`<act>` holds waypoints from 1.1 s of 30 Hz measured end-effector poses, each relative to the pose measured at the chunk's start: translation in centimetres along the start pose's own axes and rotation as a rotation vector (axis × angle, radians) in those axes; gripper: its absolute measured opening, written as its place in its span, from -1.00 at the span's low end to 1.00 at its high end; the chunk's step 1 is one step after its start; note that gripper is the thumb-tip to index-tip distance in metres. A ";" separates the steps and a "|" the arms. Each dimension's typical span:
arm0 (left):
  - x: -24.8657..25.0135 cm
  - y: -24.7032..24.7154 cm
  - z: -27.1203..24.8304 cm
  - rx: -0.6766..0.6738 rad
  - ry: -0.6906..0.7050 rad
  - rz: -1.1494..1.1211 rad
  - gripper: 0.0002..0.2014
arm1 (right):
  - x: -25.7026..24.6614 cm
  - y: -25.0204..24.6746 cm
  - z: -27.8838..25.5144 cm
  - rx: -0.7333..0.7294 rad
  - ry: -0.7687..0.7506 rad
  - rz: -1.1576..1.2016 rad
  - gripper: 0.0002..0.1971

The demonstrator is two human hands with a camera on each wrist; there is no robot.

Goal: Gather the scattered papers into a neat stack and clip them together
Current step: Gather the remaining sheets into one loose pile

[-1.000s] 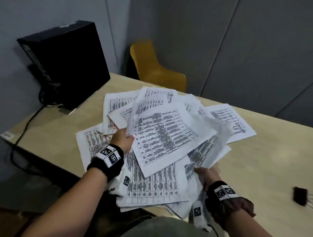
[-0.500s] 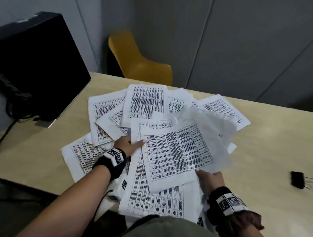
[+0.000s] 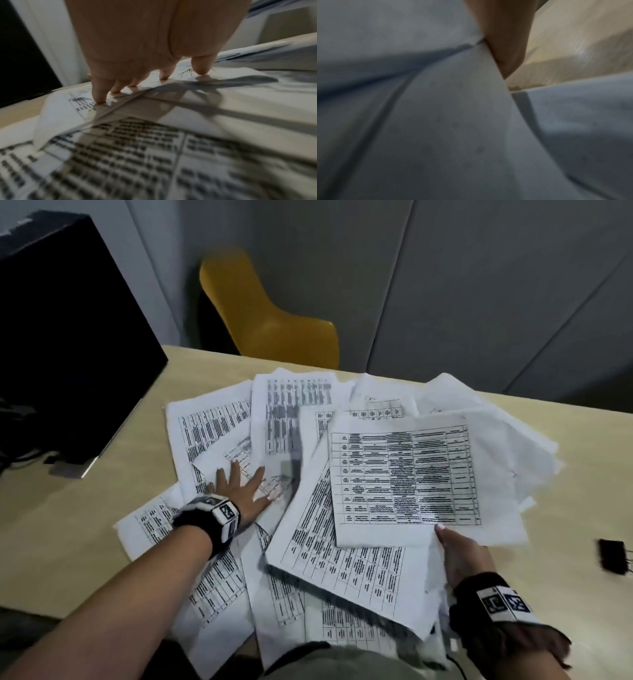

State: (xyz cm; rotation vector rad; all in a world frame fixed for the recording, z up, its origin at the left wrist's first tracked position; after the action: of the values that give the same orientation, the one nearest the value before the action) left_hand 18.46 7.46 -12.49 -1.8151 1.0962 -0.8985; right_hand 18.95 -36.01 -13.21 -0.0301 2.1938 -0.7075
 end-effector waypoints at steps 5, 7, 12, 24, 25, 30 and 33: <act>0.8 2.2 -4.8 -0.058 0.143 0.099 -0.33 | -0.8 1.0 1.0 0.011 0.009 -0.002 -0.58; 1.0 2.0 -5.7 -0.041 0.173 0.098 -0.36 | -0.9 1.9 1.8 -0.017 0.041 0.043 -0.69; -2.0 -4.7 -2.7 0.370 -0.081 -0.289 -0.39 | 1.1 3.7 4.4 -0.078 0.144 0.083 -0.33; -0.6 -0.6 -1.7 0.153 -0.057 -0.116 -0.32 | 2.0 4.2 5.2 -0.152 0.136 0.047 -0.73; -0.3 -1.5 -2.0 0.235 -0.040 -0.148 -0.34 | 2.0 4.2 5.4 -0.149 0.128 0.043 -0.72; -3.6 -4.7 -1.3 0.493 -0.374 -0.378 -0.04 | 1.8 4.1 4.8 -0.157 0.132 0.065 -0.77; -2.9 -4.6 -0.6 0.415 -0.392 -0.346 0.10 | 2.1 4.1 5.0 -0.159 0.137 0.082 -0.51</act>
State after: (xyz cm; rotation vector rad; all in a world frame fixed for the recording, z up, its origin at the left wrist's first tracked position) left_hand 18.45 11.32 -8.55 -1.7476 0.3247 -0.8408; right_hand 21.97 -35.41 -19.28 0.0279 2.3638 -0.5011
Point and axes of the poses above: each hand's wrist, its own z-axis towards the middle knuckle, its own y-axis out of the palm, x = y × z, the point moved 10 cm from there along z, towards the middle knuckle, and after that the axes turned 11 degrees about x, right-handed, at the moved point
